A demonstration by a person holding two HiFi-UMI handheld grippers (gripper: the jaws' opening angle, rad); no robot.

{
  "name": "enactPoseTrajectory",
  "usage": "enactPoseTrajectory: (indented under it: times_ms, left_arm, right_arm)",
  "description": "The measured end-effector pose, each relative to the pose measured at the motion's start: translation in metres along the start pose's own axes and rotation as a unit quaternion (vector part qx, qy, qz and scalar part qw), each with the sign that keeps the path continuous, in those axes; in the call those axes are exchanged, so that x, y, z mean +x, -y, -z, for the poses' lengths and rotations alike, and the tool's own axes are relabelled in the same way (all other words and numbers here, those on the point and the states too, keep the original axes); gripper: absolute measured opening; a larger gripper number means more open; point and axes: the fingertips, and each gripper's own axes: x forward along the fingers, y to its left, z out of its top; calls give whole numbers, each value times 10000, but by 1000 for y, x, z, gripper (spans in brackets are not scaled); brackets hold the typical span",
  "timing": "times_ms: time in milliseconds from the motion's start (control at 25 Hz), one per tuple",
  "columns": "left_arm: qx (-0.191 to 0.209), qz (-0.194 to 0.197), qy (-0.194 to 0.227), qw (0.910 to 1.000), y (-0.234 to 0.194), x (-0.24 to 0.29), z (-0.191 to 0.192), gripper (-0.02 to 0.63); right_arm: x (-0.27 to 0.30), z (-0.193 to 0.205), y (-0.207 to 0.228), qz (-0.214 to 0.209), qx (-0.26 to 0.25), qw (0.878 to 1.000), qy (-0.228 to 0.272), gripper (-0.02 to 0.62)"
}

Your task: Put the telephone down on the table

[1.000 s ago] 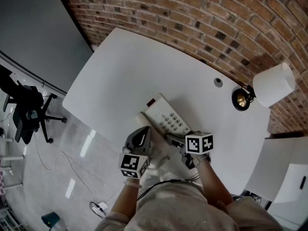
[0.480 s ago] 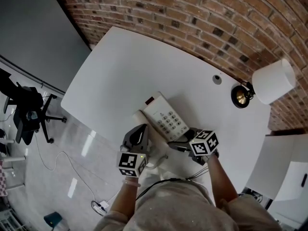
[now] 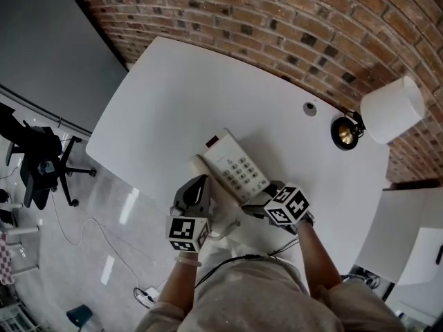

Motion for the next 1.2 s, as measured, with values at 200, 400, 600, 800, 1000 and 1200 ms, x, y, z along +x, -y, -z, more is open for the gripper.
enactPoseTrajectory:
  times_ms: [200,400,600,800,1000,1200]
  left_arm:
    - [10,-30,24,10000,-2,-1,0,8]
    - [41,-40,-10,10000,-1,2,0,8]
    - [73,-58,-11,10000,-1,3,0,6]
    - [38,-37,4,10000,-3,2,-1,8]
    - [91,-20,251,9996,-7,-4,-13,8]
    - [120,-87,320,9994,-11,-13,-19,6]
  right_arm:
    - [0,10,9,503,-760,9948,-455,295]
    - [-10,17,26,1096,-894,9885,-537,117]
    - [-12,17,32,1220,-892,9875,-449,71]
    - [-16,17,27,1221,-878,9879,-369,40]
    - [-26,14,22,1221,-744,9897,-49,6]
    - [-41,5,12,1153,-554,9906,486,6]
